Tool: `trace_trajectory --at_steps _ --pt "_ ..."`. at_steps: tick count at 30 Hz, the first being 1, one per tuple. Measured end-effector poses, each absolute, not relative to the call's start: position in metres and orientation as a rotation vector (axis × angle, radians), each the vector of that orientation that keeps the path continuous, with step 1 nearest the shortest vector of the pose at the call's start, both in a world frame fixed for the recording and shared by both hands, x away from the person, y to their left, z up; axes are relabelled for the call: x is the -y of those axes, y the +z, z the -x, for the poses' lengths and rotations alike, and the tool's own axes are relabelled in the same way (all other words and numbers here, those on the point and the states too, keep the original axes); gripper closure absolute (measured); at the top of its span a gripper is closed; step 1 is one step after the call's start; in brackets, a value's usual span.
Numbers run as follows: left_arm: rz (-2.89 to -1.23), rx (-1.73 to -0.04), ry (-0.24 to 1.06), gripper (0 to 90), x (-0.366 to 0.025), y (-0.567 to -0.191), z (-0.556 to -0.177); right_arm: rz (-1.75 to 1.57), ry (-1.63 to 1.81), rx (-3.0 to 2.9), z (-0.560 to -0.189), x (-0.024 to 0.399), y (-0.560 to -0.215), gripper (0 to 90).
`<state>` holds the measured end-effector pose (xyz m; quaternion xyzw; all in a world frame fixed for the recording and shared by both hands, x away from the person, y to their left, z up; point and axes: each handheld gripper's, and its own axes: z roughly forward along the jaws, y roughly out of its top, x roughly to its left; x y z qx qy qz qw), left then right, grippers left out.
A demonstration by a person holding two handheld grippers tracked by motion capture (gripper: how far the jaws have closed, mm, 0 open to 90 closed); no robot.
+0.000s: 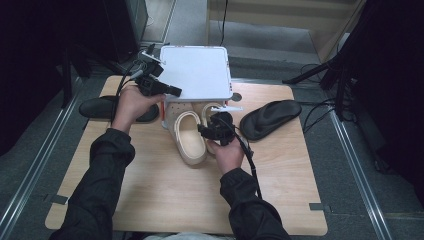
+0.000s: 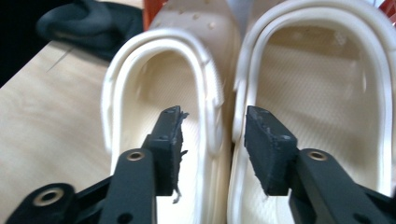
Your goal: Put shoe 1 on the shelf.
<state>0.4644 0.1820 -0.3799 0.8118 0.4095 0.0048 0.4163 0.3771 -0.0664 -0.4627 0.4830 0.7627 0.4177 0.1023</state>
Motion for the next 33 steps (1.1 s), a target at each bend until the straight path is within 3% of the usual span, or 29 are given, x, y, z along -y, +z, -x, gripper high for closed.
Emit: trace_trajectory --at_steps 13,19,33 --pt "-2.036 -1.033 0.013 88.6 -0.182 -0.38 -0.464 -1.33 1.294 -2.358 -0.331 0.082 -0.471 82.1" --pt "-2.038 -1.032 0.013 88.6 -0.182 -0.38 -0.464 -1.318 1.362 -2.347 -0.311 0.088 -0.486 87.9" --pt "-2.037 -1.033 0.018 88.5 -0.181 -0.38 -0.464 -1.336 1.329 -2.422 -0.294 0.092 -0.522 89.9"
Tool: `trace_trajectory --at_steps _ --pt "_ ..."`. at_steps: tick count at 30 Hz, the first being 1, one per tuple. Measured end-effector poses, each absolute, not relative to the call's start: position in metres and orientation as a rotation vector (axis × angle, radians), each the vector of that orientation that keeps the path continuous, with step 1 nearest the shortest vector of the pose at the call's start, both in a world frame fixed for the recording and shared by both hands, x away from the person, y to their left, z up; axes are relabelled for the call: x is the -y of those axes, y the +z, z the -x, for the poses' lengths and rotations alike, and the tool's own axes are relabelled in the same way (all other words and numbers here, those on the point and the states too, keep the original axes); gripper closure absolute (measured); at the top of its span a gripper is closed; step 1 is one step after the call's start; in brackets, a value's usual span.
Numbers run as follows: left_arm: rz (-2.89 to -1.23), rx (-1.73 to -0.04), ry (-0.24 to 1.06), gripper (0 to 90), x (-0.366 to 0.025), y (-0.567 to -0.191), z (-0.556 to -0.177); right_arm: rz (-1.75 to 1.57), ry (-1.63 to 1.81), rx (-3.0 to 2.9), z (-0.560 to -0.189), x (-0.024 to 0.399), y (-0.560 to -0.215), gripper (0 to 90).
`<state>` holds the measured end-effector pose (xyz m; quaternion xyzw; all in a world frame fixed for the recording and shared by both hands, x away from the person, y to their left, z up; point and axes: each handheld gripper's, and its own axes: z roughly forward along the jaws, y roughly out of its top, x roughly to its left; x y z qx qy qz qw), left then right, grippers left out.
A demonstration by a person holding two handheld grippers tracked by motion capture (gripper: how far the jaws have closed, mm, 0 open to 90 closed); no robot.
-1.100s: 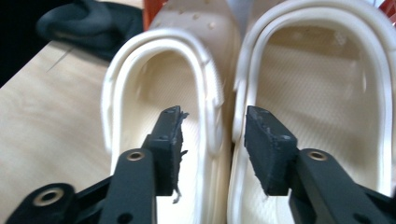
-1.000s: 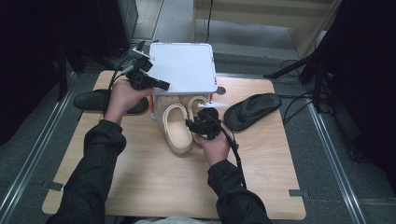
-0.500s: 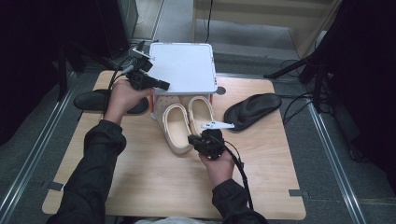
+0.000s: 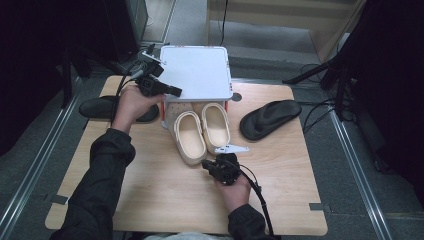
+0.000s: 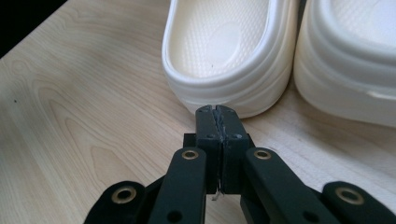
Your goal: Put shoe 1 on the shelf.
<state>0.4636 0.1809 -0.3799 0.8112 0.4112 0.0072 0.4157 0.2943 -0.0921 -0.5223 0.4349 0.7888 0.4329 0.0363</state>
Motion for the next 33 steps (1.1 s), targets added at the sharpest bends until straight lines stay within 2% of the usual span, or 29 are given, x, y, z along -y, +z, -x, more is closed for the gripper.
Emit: trace_trajectory --at_steps 14,33 --pt "-2.034 -1.036 0.015 88.5 -0.181 -0.38 -0.464 -1.334 1.319 -2.443 -0.303 0.081 -0.529 90.0" --pt "-2.031 -1.039 0.012 88.5 -0.181 -0.38 -0.463 -1.304 1.316 -2.435 -0.318 0.055 -0.513 90.0"
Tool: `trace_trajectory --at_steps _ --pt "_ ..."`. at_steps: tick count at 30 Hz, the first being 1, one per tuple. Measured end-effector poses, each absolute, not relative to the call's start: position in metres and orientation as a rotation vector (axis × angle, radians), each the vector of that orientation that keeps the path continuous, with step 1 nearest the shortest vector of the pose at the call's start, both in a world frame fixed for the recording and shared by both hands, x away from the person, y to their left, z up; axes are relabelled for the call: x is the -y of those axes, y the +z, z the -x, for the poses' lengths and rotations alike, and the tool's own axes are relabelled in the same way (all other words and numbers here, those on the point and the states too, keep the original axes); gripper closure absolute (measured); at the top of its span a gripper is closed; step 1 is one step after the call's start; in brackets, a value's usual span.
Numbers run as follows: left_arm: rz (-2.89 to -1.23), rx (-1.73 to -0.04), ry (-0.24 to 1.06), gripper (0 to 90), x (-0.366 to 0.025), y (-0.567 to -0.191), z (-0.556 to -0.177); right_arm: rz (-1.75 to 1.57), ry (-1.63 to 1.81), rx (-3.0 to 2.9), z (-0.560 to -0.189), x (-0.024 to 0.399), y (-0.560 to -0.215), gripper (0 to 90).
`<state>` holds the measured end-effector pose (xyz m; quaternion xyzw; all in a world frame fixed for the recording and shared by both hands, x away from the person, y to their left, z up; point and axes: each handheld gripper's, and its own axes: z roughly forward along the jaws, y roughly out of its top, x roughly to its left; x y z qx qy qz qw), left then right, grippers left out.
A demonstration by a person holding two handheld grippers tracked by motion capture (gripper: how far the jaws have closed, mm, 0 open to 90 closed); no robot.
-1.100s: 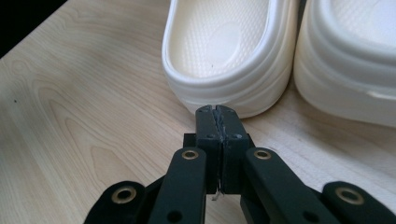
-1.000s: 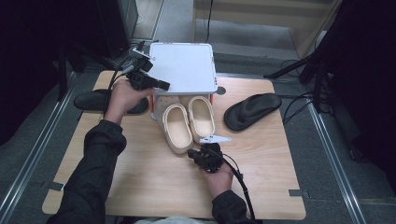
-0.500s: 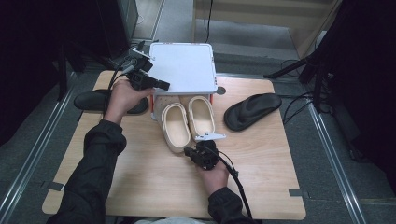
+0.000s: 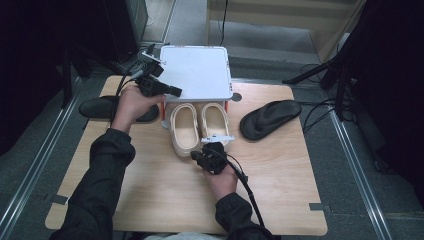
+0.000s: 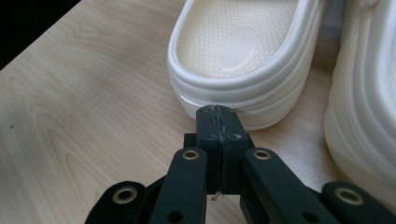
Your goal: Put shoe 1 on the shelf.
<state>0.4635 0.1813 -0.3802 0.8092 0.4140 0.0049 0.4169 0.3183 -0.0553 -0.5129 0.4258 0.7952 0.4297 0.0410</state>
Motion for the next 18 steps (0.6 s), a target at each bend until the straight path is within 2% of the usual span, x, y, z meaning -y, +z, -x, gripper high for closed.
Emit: trace_trajectory --at_steps 18 --pt "-2.031 -1.041 0.012 88.4 -0.181 -0.38 -0.464 -1.35 1.29 -2.422 -0.353 0.025 -0.51 90.0"
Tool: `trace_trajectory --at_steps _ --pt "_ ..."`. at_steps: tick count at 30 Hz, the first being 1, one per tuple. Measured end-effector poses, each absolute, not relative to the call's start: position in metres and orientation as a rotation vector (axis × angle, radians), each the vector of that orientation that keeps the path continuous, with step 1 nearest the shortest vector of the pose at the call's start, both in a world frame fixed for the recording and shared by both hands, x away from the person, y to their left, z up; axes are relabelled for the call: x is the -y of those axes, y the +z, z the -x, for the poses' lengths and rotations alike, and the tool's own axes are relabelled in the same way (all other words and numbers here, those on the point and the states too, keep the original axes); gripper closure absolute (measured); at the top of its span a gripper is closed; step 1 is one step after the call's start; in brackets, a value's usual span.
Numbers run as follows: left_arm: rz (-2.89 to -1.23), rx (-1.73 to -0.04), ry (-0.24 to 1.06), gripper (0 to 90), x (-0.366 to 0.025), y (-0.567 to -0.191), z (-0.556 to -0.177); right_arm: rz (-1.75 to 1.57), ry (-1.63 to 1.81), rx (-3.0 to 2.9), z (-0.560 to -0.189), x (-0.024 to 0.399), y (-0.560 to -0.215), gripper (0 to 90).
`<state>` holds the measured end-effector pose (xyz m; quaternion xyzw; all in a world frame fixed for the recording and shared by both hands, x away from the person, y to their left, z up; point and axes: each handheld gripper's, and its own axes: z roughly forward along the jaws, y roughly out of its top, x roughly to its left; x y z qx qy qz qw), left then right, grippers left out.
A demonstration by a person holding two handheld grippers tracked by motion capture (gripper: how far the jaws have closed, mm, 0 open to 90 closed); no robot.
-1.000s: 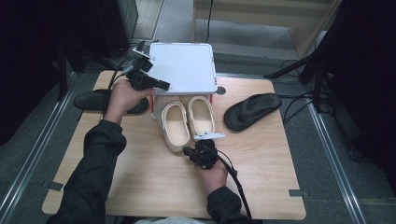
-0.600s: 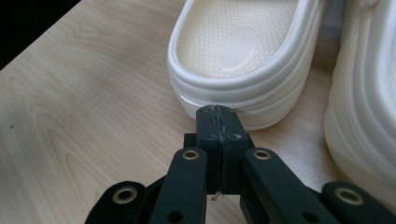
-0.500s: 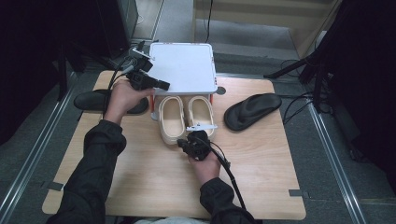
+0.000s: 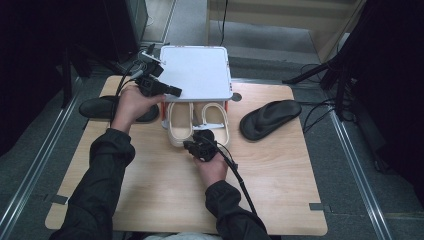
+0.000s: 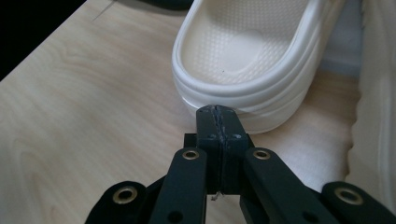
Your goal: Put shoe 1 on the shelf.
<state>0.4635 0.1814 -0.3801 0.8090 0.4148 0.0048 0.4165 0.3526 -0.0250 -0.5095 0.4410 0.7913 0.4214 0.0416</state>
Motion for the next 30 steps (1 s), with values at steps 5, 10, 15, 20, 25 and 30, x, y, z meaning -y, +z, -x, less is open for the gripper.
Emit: trace_trajectory --at_steps 5,10,15,20,25,30 --pt "-2.03 -1.041 0.009 88.4 -0.182 -0.38 -0.464 -1.35 1.29 -2.409 -0.362 0.02 -0.507 90.0" --pt "-2.031 -1.039 0.014 88.3 -0.182 -0.38 -0.464 -1.351 1.277 -2.372 -0.374 0.012 -0.503 90.0" --pt "-2.028 -1.043 0.013 88.4 -0.182 -0.38 -0.463 -1.374 1.26 -2.324 -0.388 0.004 -0.502 90.0" --pt "-2.029 -1.039 0.009 88.4 -0.182 -0.38 -0.464 -1.4 1.27 -2.279 -0.4 0.002 -0.505 90.0" --pt "-2.029 -1.039 0.01 88.3 -0.183 -0.38 -0.464 -1.405 1.258 -2.273 -0.408 0.0 -0.506 90.0" --pt "-2.027 -1.04 0.005 88.2 -0.183 -0.381 -0.464 -1.422 1.277 -2.304 -0.408 0.005 -0.5 90.0"
